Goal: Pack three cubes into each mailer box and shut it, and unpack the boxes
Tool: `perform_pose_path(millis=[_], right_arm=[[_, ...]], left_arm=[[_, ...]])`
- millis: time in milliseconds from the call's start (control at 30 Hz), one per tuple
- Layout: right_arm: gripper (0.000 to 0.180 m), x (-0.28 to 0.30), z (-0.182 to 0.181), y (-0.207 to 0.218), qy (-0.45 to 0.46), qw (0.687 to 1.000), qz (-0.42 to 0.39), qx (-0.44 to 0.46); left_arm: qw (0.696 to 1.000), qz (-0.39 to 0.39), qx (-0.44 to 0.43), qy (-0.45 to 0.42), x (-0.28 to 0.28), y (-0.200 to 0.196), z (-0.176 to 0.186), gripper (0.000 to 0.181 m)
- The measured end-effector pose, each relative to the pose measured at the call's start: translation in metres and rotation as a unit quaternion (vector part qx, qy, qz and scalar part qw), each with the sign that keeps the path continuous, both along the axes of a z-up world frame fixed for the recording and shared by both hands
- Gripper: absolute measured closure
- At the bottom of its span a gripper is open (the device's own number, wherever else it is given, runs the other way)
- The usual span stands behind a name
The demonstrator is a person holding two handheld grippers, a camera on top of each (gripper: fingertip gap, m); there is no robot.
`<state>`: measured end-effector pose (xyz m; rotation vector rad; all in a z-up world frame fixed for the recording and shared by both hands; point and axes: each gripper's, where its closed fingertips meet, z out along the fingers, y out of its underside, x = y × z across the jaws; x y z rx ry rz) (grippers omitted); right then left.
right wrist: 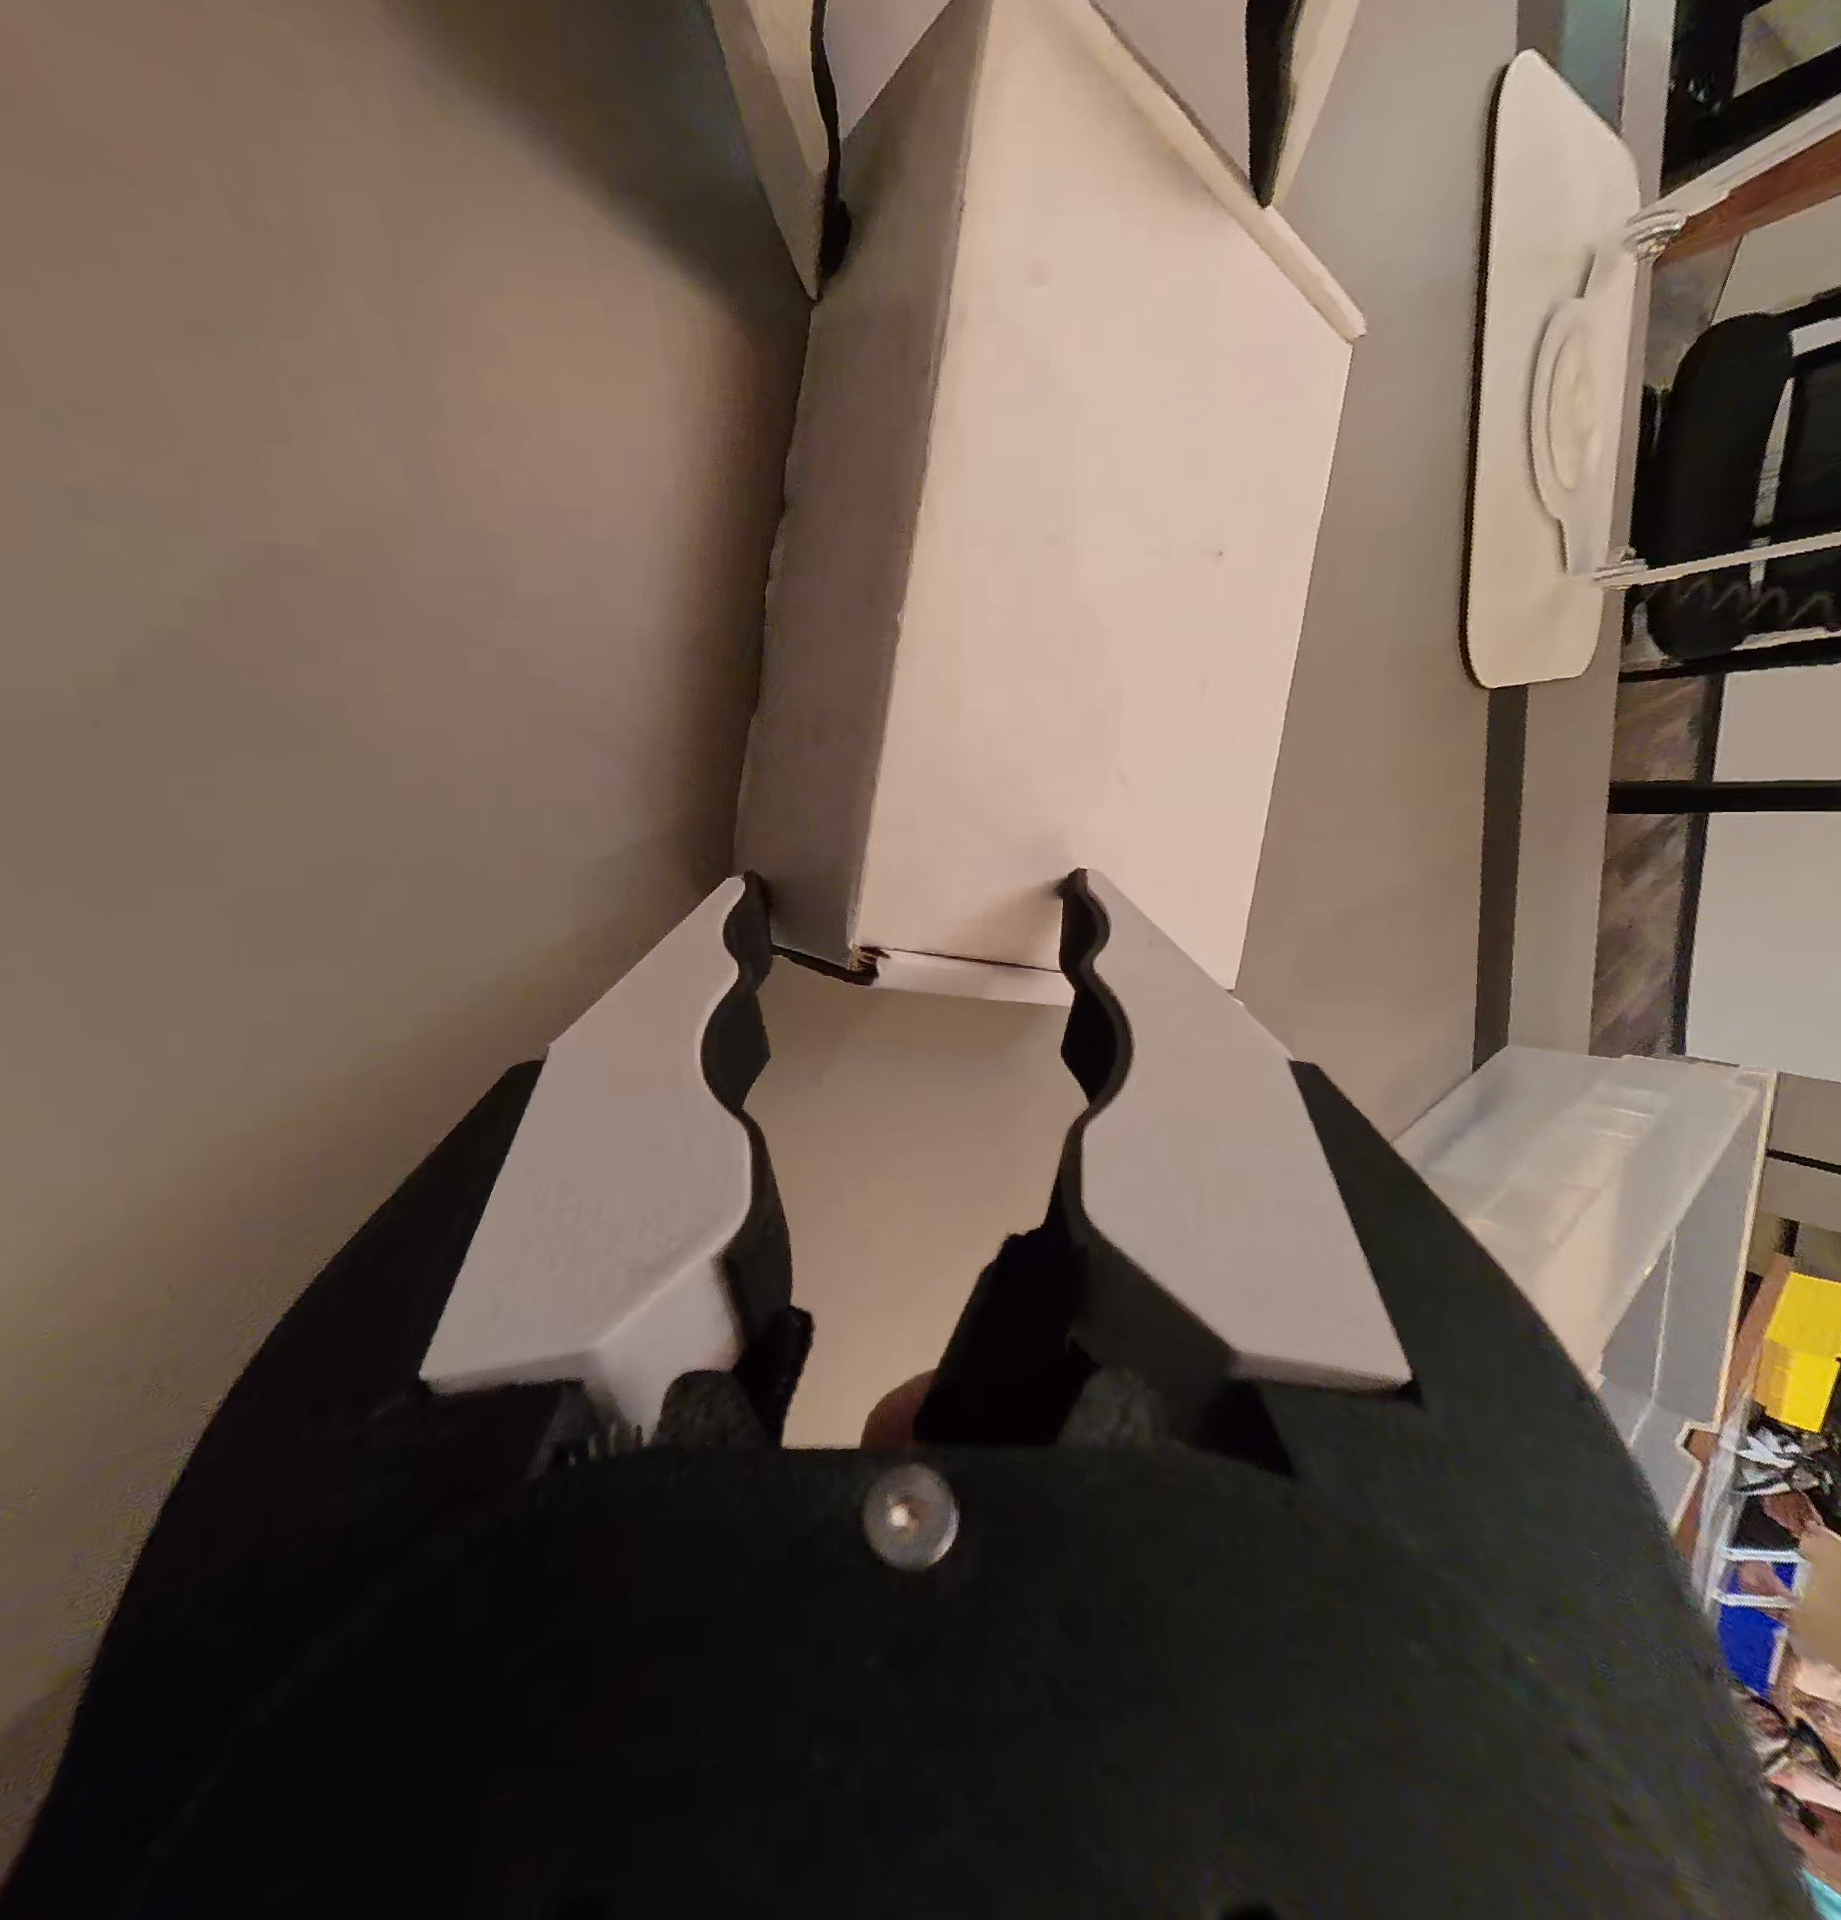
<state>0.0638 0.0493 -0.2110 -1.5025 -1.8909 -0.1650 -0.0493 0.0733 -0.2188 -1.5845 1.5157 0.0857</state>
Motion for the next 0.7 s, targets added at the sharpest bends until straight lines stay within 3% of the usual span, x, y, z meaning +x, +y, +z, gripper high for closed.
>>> perform_pose_path(millis=[200,267,367,533,700], right_arm=[[0.122,0.000,0.006,0.000,0.024,0.998,-0.017,-0.047],[0.087,-0.004,0.020,0.004,0.049,0.995,-0.043,-0.070],[0.064,-0.017,0.023,0.010,0.044,0.990,-0.055,-0.122],[0.075,-0.039,0.005,0.031,-0.036,0.985,-0.043,-0.164],[0.048,-0.044,-0.025,0.043,-0.149,0.974,-0.040,-0.164]], left_arm=[[1.000,0.009,-0.015,0.021,0.003,-0.003,0.001,0.098],[1.000,0.012,-0.015,0.004,0.010,-0.007,0.001,0.098],[1.000,0.024,-0.007,0.004,0.012,-0.007,0.000,0.097],[0.999,0.036,-0.008,0.008,0.014,-0.008,0.000,0.097],[0.998,0.055,-0.001,-0.003,0.019,-0.007,0.000,0.097]])
